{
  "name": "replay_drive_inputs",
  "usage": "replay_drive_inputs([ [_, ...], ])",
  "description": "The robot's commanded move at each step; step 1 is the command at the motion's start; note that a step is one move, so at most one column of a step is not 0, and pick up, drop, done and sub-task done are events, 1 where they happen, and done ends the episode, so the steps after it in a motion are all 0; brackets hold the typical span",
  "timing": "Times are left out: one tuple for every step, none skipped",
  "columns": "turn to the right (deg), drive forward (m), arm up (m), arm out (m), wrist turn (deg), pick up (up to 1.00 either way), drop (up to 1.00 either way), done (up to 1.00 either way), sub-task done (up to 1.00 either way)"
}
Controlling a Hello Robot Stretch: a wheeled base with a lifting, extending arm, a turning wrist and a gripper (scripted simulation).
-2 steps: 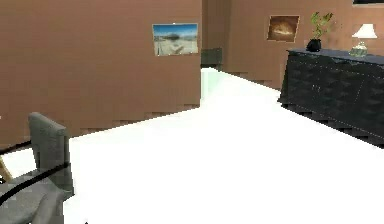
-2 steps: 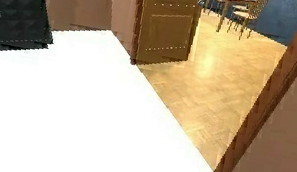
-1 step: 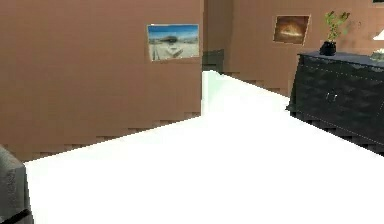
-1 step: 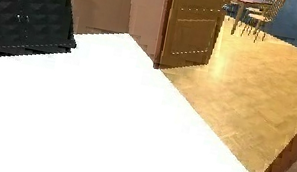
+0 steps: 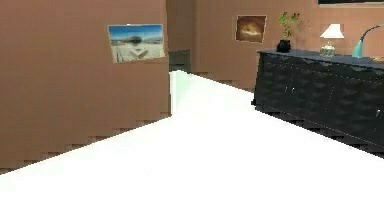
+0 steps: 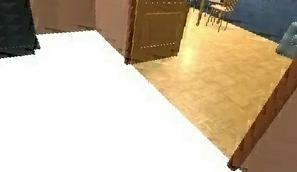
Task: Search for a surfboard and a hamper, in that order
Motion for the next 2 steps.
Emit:
replay_drive_inputs([
  [0.0,1.0,0.0,0.0,0.0,0.0,0.0,0.0,0.0],
  [0.0,1.0,0.0,0.0,0.0,0.0,0.0,0.0,0.0],
])
